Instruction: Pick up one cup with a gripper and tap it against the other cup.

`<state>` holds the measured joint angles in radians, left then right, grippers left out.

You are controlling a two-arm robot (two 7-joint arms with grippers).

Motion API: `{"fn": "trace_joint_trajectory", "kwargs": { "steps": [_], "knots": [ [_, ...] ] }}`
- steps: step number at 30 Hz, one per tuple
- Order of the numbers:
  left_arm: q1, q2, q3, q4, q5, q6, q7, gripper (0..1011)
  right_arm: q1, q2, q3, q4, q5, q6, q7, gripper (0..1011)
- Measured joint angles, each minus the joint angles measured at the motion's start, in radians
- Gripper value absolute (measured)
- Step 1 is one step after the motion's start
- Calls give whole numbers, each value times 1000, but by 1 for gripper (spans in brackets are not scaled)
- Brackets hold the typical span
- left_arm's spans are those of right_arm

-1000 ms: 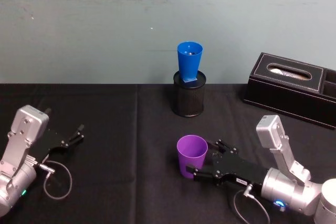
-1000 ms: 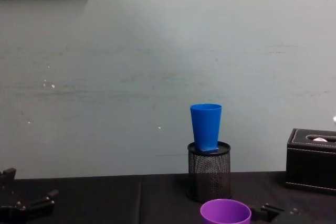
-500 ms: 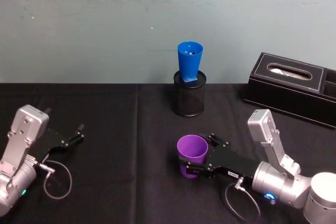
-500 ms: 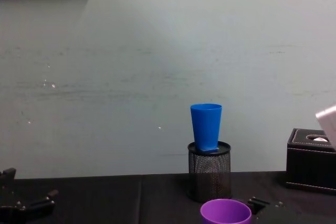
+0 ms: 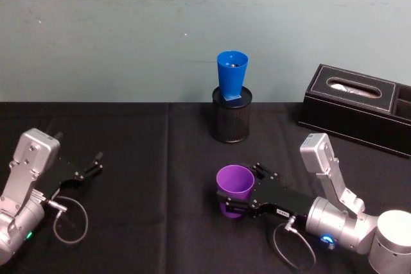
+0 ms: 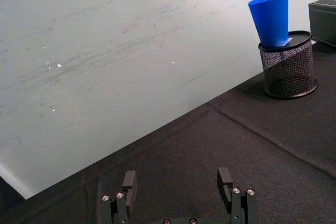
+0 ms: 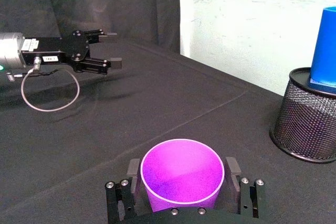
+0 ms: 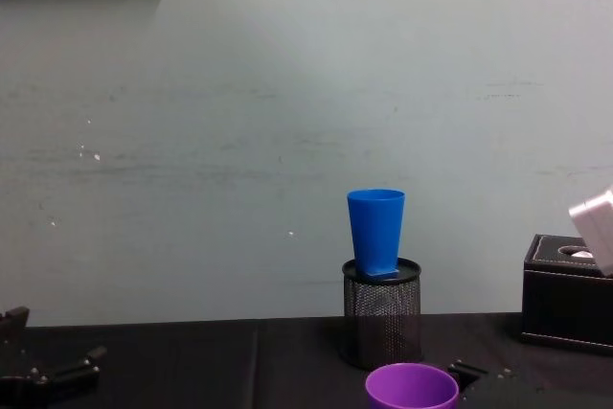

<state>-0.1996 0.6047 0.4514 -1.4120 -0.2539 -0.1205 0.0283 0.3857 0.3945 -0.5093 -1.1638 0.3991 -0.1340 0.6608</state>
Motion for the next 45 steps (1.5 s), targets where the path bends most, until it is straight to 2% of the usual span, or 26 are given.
{"fn": "trace_joint_trajectory", "kwargs": {
  "steps": [28, 37, 45],
  "knots": [
    [0, 0, 0, 0, 0, 0, 0, 1005, -3, 3, 2, -4, 2, 1, -1, 1003],
    [0, 0, 0, 0, 0, 0, 0, 1004, -3, 3, 2, -5, 3, 1, -1, 807],
    [0, 0, 0, 0, 0, 0, 0, 1004, -3, 3, 2, -5, 3, 1, -1, 755]
  ]
}}
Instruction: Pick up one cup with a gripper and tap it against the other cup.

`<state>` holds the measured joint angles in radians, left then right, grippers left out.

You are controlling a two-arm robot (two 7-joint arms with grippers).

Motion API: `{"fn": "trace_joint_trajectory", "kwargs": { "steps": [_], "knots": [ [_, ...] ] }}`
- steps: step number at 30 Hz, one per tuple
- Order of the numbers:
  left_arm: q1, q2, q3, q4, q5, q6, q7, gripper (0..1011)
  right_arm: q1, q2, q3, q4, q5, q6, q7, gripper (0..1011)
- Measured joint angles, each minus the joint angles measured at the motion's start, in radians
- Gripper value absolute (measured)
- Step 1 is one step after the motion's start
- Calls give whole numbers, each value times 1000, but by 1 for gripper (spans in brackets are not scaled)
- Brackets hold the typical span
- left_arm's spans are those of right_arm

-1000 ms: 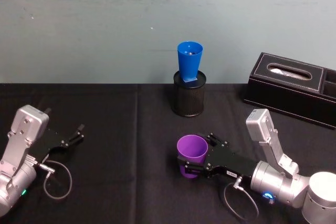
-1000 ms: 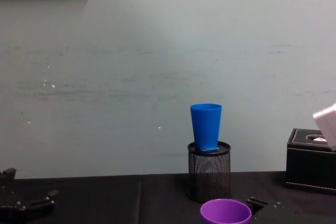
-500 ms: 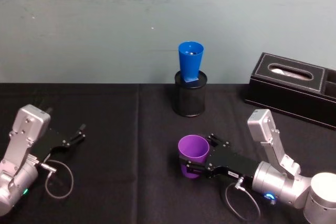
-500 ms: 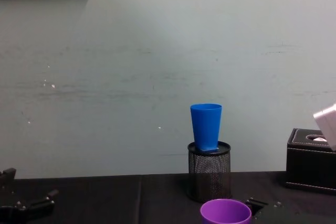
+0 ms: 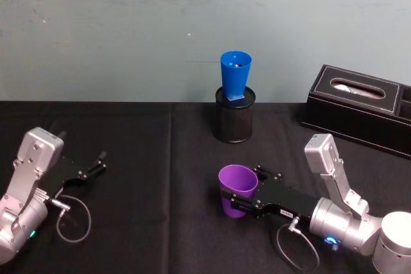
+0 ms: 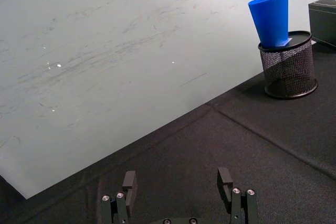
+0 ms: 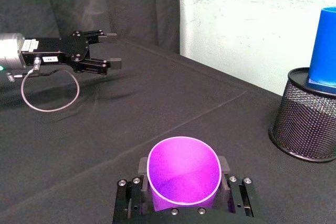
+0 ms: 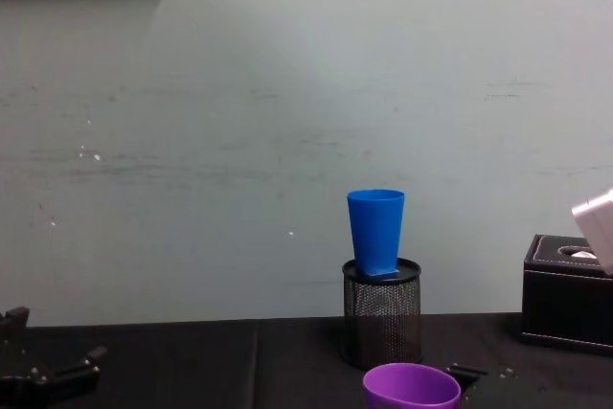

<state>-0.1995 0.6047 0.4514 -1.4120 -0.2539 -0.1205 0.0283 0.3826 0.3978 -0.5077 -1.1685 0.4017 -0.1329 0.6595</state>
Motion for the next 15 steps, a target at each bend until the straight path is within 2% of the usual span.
{"fn": "trace_joint_trajectory", "kwargs": {
  "steps": [15],
  "knots": [
    [0, 0, 0, 0, 0, 0, 0, 1005, 0, 0, 0, 0, 0, 0, 0, 724]
  ]
}}
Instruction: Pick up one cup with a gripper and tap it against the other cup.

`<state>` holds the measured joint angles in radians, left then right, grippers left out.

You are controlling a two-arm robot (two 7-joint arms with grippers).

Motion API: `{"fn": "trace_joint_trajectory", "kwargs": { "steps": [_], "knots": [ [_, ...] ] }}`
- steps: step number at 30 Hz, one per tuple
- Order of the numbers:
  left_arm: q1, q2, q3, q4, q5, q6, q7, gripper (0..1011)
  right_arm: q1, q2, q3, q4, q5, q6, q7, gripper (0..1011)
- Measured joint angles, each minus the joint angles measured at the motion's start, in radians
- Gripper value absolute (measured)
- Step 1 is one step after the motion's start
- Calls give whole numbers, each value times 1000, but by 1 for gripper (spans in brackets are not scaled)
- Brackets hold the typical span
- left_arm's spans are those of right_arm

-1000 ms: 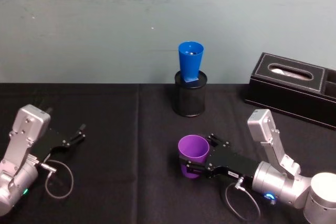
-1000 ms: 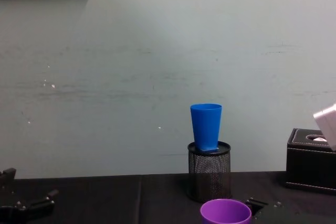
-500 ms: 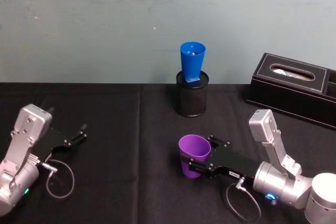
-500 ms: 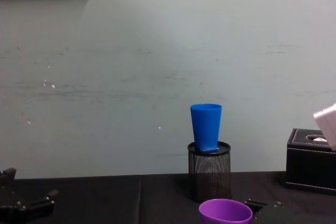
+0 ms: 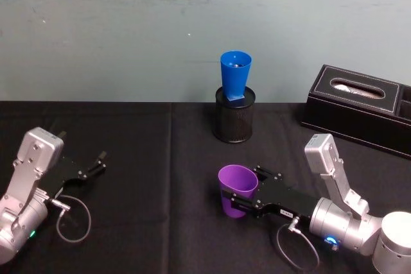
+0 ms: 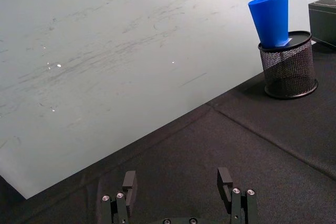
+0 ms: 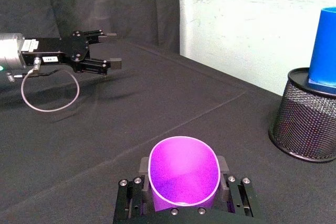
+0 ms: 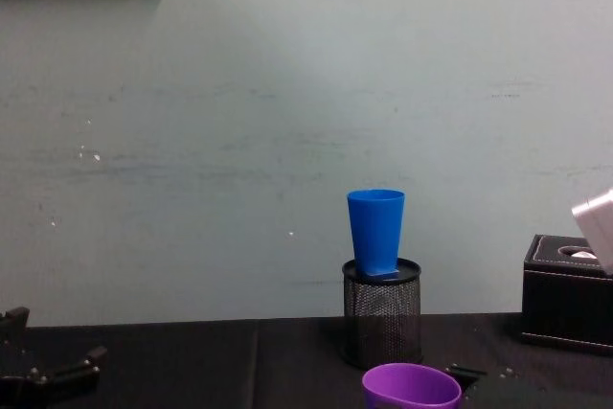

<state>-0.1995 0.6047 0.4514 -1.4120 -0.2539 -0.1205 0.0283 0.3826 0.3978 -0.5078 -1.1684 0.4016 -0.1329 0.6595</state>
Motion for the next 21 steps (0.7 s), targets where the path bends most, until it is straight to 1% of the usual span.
{"fn": "trace_joint_trajectory", "kwargs": {
  "steps": [4, 6, 7, 11, 14, 16, 17, 19, 21],
  "knots": [
    [0, 0, 0, 0, 0, 0, 0, 1005, 0, 0, -1, -5, 0, 3, 1, 724],
    [0, 0, 0, 0, 0, 0, 0, 1004, 1, 5, 0, -32, 6, 19, 8, 724],
    [0, 0, 0, 0, 0, 0, 0, 1004, 1, 5, 0, -32, 6, 19, 8, 723],
    [0, 0, 0, 0, 0, 0, 0, 1005, 5, 13, 4, -70, 34, 57, 25, 724],
    [0, 0, 0, 0, 0, 0, 0, 1004, 16, 33, 6, -129, 62, 112, 35, 723],
    [0, 0, 0, 0, 0, 0, 0, 1004, 24, 42, 8, -153, 75, 139, 40, 724],
    [0, 0, 0, 0, 0, 0, 0, 1004, 30, 50, 9, -173, 88, 162, 43, 724],
    [0, 0, 0, 0, 0, 0, 0, 1004, 40, 58, 12, -194, 101, 182, 49, 724],
    [0, 0, 0, 0, 0, 0, 0, 1004, 60, 72, 13, -223, 116, 214, 58, 724]
  ]
}}
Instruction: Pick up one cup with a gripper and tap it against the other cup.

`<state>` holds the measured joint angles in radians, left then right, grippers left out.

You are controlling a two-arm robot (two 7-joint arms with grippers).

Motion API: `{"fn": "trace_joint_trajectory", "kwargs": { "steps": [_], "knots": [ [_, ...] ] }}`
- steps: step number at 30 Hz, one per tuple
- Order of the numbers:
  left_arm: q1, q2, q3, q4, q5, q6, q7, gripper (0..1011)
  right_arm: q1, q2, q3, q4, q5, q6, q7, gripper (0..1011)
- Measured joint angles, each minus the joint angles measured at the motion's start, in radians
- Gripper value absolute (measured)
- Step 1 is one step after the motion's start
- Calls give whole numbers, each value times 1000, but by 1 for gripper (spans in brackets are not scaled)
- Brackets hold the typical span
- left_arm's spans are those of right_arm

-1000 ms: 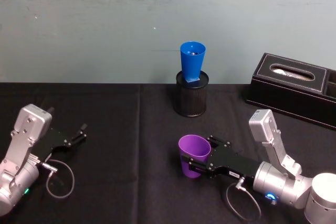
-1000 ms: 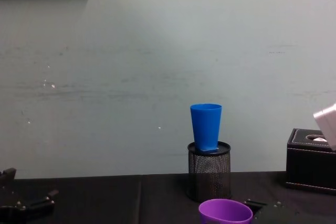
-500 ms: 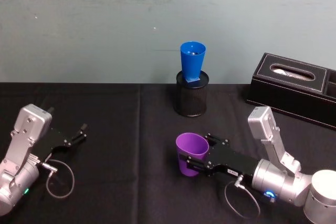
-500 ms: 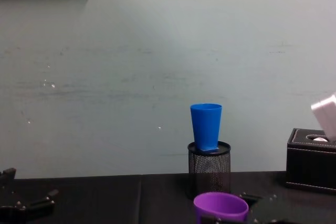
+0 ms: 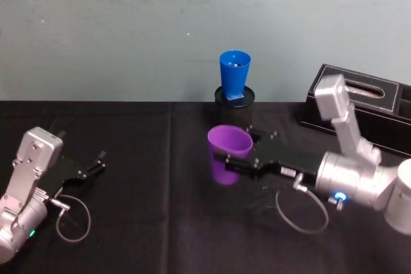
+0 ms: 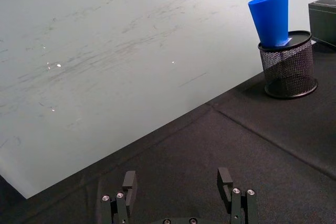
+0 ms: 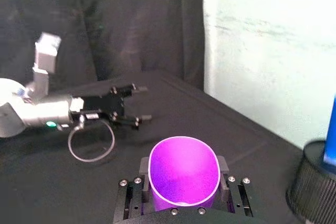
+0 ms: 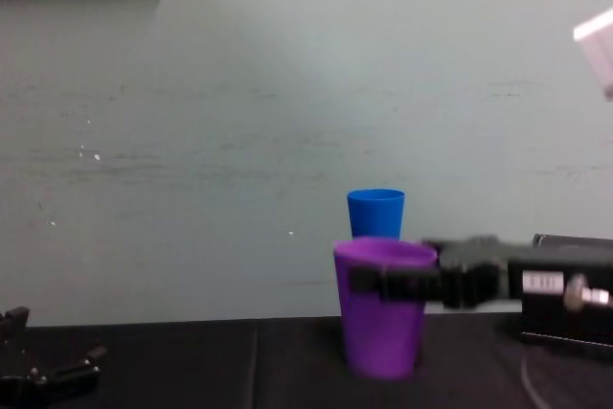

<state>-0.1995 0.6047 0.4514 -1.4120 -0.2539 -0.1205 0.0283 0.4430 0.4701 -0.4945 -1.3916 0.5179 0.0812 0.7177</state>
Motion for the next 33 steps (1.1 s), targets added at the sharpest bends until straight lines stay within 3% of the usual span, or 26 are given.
{"fn": "trace_joint_trajectory", "kwargs": {
  "steps": [5, 13, 23, 33],
  "knots": [
    [0, 0, 0, 0, 0, 0, 0, 1005, 67, 32, -14, -36, 19, 85, 31, 724],
    [0, 0, 0, 0, 0, 0, 0, 1005, 137, 54, -32, -48, 39, 146, 54, 724],
    [0, 0, 0, 0, 0, 0, 0, 1005, 180, 65, -52, -51, 66, 168, 61, 724],
    [0, 0, 0, 0, 0, 0, 0, 1004, 181, 67, -56, -56, 74, 171, 57, 724]
  ]
}}
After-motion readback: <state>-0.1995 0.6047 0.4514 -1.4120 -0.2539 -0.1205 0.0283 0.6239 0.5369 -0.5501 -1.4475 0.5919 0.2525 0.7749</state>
